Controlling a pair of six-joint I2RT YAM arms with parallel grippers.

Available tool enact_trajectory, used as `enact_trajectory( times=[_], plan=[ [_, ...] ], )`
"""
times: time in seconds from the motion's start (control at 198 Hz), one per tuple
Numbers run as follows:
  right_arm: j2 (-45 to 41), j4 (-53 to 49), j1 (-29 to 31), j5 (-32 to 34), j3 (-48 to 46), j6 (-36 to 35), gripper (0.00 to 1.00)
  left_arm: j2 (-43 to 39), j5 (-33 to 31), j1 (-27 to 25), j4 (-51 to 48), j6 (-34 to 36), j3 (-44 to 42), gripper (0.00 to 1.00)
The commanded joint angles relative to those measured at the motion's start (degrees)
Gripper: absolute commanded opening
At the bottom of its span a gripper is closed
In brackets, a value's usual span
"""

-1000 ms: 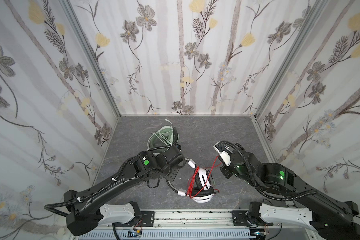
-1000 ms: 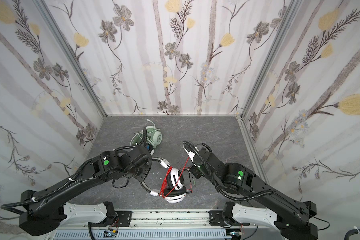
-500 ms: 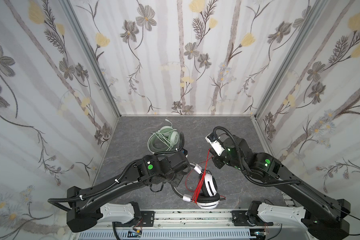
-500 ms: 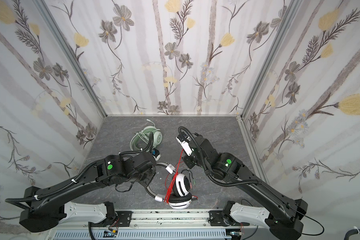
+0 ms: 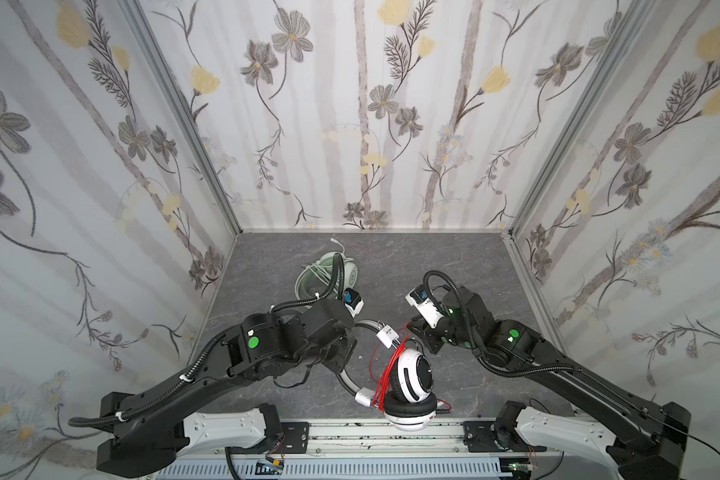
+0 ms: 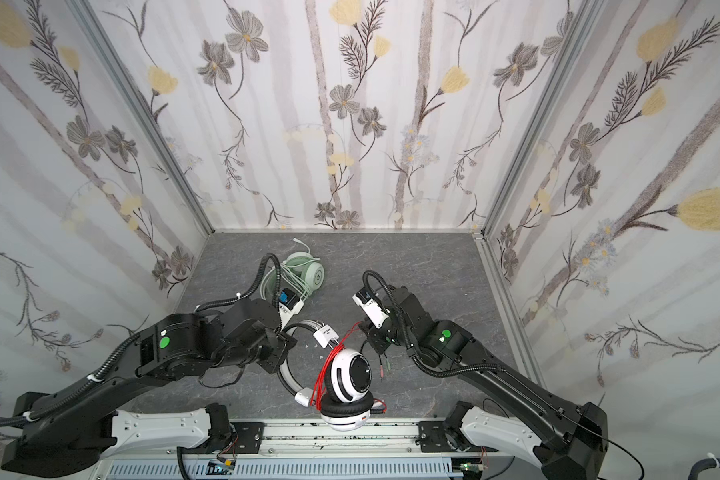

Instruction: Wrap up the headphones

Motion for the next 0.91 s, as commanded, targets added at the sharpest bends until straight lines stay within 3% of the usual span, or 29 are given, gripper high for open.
enact_trajectory(
  times=[0.0,0.338,0.626,0.782,0.903],
  plan=[
    [-3.4,6.99,-1.89,-3.67,-3.81,2.84,0.4,-0.95,1.25,0.97,3.05,-1.25,3.39,0.0],
    [-15.64,8.89,-2.92,-4.12,-16.67,9.5,0.47,-1.36,3.25,3.64,4.01,-1.33,5.98,0.0],
    [-26.93,20.17,-2.92,-10.65,-26.89,22.42,0.49,0.38,4.9,3.9,4.69,-3.05,10.02,0.0],
    [-27.95,14.85,-2.92,-7.95,-23.77,22.5,0.5,0.92,5.14,3.95,6.96,-3.92,11.04,0.0],
    [-27.82,14.41,-2.92,-7.61,-23.09,27.16,0.53,2.49,5.3,4.47,7.8,-4.76,12.68,0.0]
  ],
)
